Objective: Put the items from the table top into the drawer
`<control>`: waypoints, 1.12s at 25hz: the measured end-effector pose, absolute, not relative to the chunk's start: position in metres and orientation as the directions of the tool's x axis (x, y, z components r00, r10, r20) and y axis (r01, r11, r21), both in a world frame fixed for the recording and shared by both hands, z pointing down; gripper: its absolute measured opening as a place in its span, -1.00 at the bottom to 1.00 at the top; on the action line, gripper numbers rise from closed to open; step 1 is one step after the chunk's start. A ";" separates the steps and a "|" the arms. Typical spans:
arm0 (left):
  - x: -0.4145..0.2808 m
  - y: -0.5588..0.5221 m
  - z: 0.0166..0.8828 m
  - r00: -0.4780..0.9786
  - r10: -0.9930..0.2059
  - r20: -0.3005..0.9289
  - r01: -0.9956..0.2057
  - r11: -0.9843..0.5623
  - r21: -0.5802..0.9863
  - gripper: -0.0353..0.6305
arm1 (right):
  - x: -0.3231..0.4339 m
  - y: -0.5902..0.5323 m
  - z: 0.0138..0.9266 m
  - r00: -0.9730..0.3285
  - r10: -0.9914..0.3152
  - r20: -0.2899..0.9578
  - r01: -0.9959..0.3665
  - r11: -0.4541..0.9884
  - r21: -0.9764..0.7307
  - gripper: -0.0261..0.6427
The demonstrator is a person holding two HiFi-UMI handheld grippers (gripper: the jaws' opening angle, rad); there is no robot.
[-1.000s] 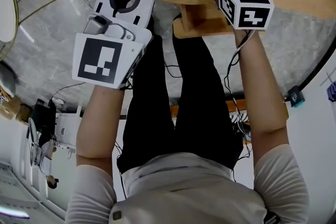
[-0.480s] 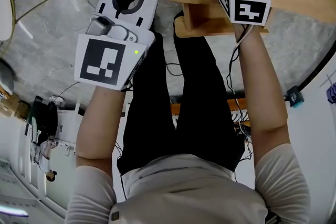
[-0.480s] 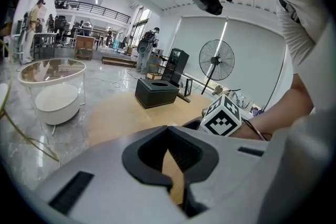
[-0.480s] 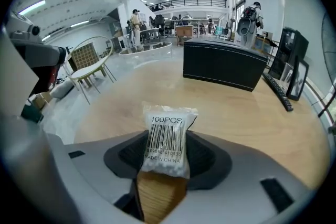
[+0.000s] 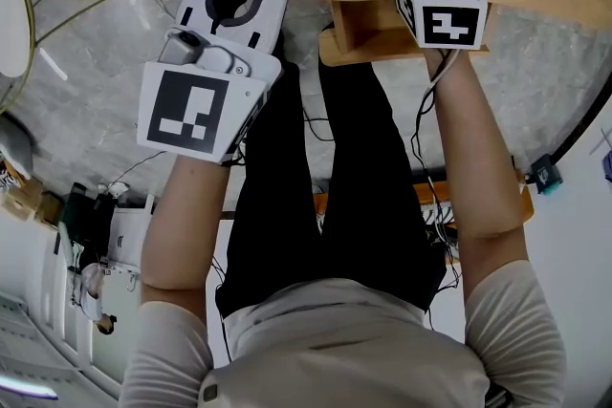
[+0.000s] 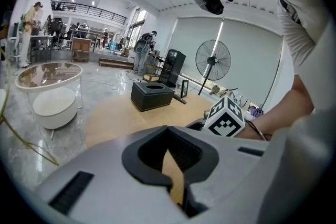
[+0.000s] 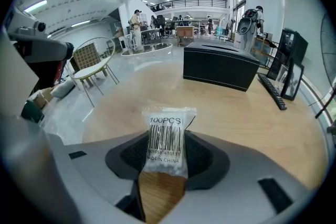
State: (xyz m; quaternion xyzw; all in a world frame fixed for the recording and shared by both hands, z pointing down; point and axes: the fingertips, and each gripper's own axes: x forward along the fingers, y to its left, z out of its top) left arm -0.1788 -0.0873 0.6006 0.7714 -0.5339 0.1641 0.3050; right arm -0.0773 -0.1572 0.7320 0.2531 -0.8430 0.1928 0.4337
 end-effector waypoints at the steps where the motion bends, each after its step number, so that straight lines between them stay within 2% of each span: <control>1: -0.178 -0.087 0.602 0.379 -0.722 0.579 -0.923 -0.249 0.295 -0.87 | -0.074 -0.155 0.732 -0.493 -0.263 0.829 -0.600 0.793 -0.105 -0.32; 28: -0.074 -0.023 0.594 0.538 -0.636 0.553 -0.841 -0.444 0.309 -0.87 | 0.051 -0.036 0.729 -0.429 -0.335 0.839 -0.744 0.658 -0.118 -0.32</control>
